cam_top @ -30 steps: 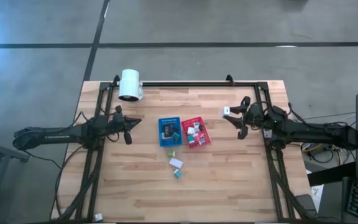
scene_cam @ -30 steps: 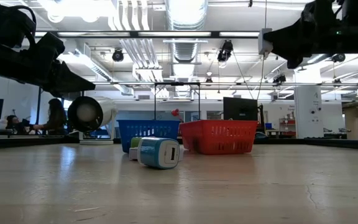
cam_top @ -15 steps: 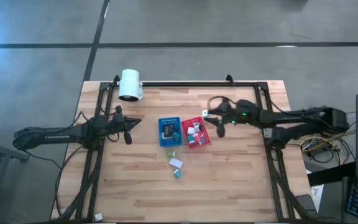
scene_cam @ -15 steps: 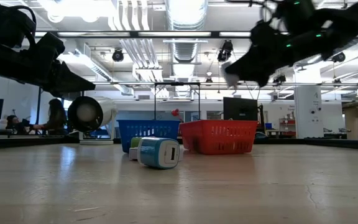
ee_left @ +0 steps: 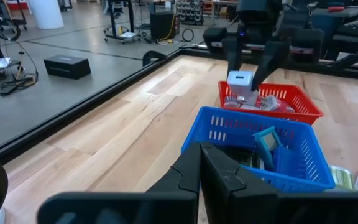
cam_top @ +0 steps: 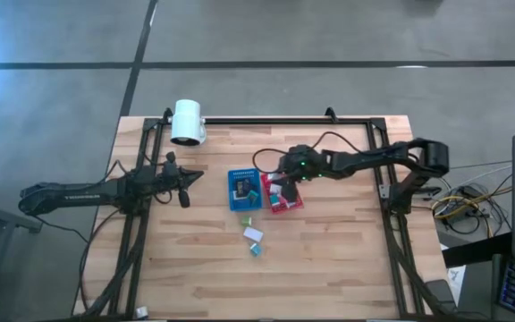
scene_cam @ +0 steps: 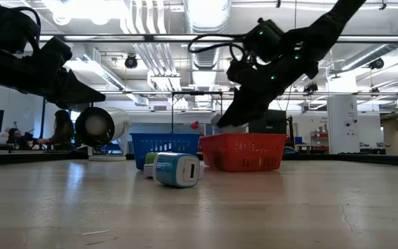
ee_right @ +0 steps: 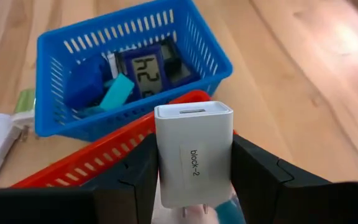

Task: Pick & Place Office items
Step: Put the white charger adapter into the red bin, then put the digital timer into the blue bin

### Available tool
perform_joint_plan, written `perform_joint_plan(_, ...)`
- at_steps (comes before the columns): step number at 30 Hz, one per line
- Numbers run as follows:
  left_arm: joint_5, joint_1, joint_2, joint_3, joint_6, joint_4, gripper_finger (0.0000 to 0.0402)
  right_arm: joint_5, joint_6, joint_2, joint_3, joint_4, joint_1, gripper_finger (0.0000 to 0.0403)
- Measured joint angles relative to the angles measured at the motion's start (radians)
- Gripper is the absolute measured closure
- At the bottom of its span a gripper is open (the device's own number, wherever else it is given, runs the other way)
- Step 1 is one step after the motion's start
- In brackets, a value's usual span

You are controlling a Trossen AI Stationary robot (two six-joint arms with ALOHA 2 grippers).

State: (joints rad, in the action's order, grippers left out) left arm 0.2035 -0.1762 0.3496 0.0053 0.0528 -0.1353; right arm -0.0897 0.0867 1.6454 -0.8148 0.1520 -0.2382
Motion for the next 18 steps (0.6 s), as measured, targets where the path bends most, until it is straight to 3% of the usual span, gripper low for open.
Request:
perform_joint_plan(7,0.0,0.0,0.0,0.0,0.0,0.002,0.039,-0.042,-0.014,0.038,-0.044,-0.072,0.0,0.0234)
perform_joint_plan(18,0.0,0.0,0.0,0.0,0.0,0.002,0.039,-0.043,-0.018,-0.053,-0.027,-0.074,0.004,0.0158)
